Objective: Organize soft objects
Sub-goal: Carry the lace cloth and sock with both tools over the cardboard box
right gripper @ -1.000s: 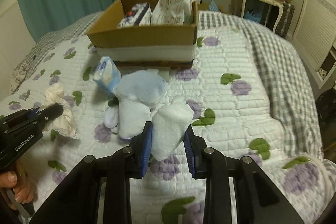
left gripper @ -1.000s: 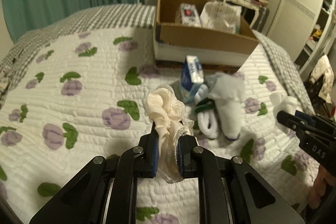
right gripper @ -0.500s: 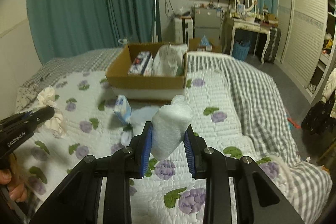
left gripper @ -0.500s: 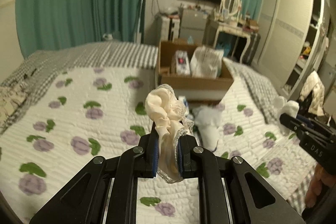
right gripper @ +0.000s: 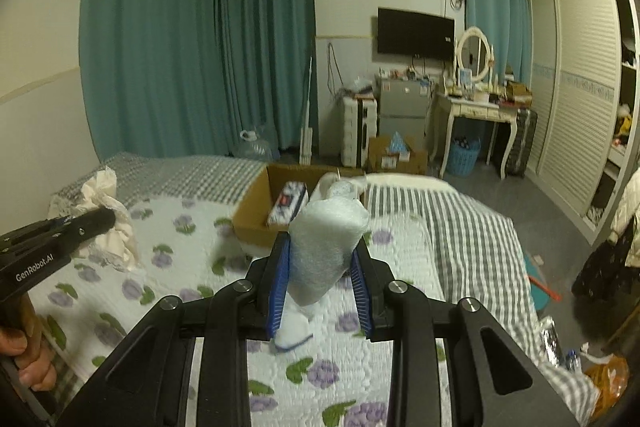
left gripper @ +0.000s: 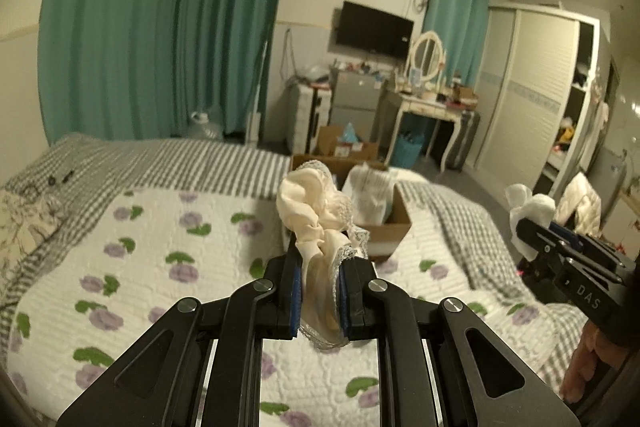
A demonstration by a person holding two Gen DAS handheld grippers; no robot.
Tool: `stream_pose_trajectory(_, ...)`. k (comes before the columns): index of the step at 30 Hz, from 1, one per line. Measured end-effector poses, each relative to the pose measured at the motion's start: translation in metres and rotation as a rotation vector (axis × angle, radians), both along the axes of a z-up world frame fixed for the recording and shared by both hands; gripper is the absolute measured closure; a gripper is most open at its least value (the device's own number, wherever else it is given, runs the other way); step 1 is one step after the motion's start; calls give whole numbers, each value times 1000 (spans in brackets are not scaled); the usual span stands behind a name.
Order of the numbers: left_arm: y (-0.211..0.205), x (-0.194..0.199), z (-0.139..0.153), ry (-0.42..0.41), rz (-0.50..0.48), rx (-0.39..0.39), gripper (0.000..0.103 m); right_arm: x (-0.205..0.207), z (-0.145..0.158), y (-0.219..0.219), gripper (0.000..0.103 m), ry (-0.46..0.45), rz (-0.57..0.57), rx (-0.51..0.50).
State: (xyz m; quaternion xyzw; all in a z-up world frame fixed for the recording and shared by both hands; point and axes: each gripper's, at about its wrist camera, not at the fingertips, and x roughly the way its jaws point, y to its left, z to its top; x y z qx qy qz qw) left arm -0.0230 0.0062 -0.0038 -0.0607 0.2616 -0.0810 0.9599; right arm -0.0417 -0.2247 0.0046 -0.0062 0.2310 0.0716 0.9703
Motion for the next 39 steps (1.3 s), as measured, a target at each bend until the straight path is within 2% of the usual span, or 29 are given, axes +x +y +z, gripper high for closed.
stream_pose_trajectory(10,-7,20,24,-67,-26,17,90,16,28,6,74,-91,12,11)
stream_pose_trajectory(19,-4,64,33,-88,-12,-3,90,50,42,14,74,-127,26,-3)
stream_pose_trajectory(29,-12,119,24,-62,-16,-1,90,111,28,7,74,-94,39,-6)
stream_pose_trajectory(39,-29,188,-7,11,-27,16,89,186,-16,15,74,-12,62,-24)
